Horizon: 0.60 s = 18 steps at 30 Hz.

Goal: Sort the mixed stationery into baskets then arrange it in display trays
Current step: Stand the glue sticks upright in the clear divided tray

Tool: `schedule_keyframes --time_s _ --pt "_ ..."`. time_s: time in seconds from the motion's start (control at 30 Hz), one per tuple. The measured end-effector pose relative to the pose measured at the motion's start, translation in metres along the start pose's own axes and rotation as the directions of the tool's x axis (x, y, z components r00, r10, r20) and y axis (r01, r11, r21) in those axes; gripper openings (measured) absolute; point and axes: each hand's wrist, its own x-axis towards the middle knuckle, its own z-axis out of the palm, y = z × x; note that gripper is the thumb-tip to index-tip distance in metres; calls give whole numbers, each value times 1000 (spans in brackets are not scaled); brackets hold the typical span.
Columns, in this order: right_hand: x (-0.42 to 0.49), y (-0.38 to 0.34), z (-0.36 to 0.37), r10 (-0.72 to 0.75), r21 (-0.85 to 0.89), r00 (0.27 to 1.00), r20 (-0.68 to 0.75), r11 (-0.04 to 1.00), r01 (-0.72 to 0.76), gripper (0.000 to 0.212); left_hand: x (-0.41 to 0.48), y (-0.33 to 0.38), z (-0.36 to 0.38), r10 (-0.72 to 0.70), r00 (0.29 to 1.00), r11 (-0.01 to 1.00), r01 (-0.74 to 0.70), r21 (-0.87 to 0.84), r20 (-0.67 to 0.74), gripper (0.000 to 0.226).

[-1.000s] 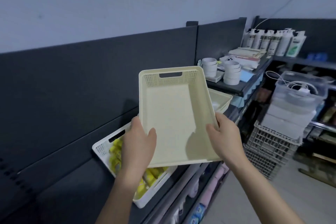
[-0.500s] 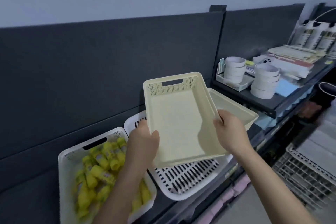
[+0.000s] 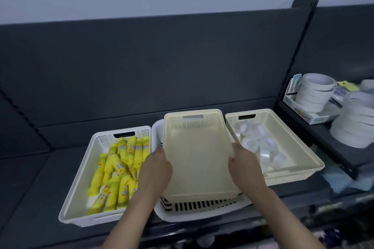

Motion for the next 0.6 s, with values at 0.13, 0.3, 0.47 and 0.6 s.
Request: schedule_keyframes --time_s 0.13,0.3,0.47,0.6 --pt "-1 2 2 5 -36 1000 27 999 -4 14 0 0 6 -19 1000 999 18 40 21 11" --pt "3 -3 3 26 -36 999 37 999 -24 17 7 -3 5 18 999 1000 -19 -18 -43 6" --pt "3 -29 12 -115 -39 992 -44 993 113 43 6 -20 -12 157 976 970 -182 -160 -153 11" --pt "-1 -62 28 -237 62 972 -7 970 237 40 -1 -46 -30 112 968 976 -150 -160 -223 16"
